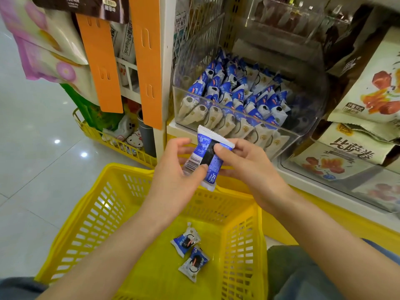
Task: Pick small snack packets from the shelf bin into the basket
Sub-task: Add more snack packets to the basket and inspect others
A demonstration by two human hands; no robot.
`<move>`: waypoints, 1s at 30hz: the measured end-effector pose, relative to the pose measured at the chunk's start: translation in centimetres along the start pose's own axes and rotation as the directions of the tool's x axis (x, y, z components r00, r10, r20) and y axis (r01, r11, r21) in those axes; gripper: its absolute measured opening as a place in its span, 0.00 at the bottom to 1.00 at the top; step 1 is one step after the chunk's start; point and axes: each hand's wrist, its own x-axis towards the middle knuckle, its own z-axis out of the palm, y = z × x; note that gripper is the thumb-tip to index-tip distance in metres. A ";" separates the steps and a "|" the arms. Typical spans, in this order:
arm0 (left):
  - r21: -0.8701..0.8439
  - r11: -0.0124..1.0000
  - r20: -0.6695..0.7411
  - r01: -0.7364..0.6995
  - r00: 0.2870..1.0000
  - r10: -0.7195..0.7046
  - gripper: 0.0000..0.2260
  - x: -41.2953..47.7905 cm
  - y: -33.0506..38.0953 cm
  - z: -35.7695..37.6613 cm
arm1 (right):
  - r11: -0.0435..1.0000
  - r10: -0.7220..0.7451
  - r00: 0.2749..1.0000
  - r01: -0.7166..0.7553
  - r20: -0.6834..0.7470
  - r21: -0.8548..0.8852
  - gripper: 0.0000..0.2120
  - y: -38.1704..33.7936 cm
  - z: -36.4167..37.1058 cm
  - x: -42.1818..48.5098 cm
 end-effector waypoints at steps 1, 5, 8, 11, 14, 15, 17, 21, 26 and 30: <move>0.073 0.994 -0.003 -0.081 0.997 0.081 0.20 -0.1 0.1 0.1 | 0.999 -0.023 0.999 0.022 -0.024 -0.024 0.03 0.1 0.1 -0.1; 0.208 0.962 0.028 -0.178 0.984 0.176 0.18 -0.6 0.0 0.3 | 0.994 -0.080 0.997 0.079 -0.002 -0.077 0.01 0.5 0.5 -0.3; 0.292 0.939 0.024 -0.180 0.983 0.181 0.15 -0.4 -0.5 0.1 | 0.961 -0.170 0.985 0.166 -0.001 -0.219 0.02 0.7 0.5 -0.4; 0.349 0.918 0.071 -0.189 0.982 0.175 0.13 -0.3 -0.6 -0.1 | 0.880 -0.272 0.962 0.241 -0.017 -0.408 0.03 0.9 0.4 -0.4; 0.347 0.919 0.126 -0.188 0.980 0.153 0.11 -0.2 -0.7 -0.2 | 0.826 -0.332 0.943 0.288 -0.005 -0.485 0.03 1.0 0.2 -0.6; 0.331 0.926 0.140 -0.182 0.980 0.142 0.11 -0.2 -0.7 -0.2 | 0.806 -0.353 0.936 0.308 0.006 -0.506 0.03 0.9 0.2 -0.6; 0.322 0.931 0.162 -0.171 0.979 0.124 0.10 0.0 -0.5 -0.5 | 0.771 -0.382 0.924 0.333 0.025 -0.543 0.04 0.8 0.2 -0.7; 0.496 0.837 0.171 -0.232 0.971 0.168 0.11 -0.3 -0.1 -0.7 | 0.705 -0.424 0.905 0.352 0.033 -0.616 0.04 0.9 0.1 -0.8; 0.637 0.721 0.139 -0.272 0.961 0.239 0.13 -0.5 -0.1 -0.5 | 0.676 -0.441 0.896 0.370 0.052 -0.637 0.03 1.1 0.6 -1.1; 0.648 0.703 0.129 -0.294 0.951 0.280 0.13 -0.4 0.2 -0.5 | 0.728 -0.398 0.915 0.355 0.061 -0.586 0.06 0.7 0.9 -1.1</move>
